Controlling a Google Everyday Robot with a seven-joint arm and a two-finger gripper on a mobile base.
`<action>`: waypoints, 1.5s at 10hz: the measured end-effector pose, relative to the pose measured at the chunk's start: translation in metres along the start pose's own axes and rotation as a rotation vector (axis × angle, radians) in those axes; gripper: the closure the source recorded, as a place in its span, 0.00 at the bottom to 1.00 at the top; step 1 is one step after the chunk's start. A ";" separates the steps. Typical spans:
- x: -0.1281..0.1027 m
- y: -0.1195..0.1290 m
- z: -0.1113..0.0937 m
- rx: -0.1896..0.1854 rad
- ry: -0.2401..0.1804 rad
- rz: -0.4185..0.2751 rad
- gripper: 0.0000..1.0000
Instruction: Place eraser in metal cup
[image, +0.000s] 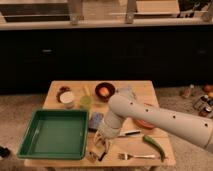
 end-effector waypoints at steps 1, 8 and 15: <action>-0.001 -0.001 0.000 -0.003 -0.003 0.000 0.73; -0.001 -0.005 0.000 0.009 -0.024 -0.007 0.20; -0.004 -0.009 -0.002 0.020 -0.052 -0.041 0.20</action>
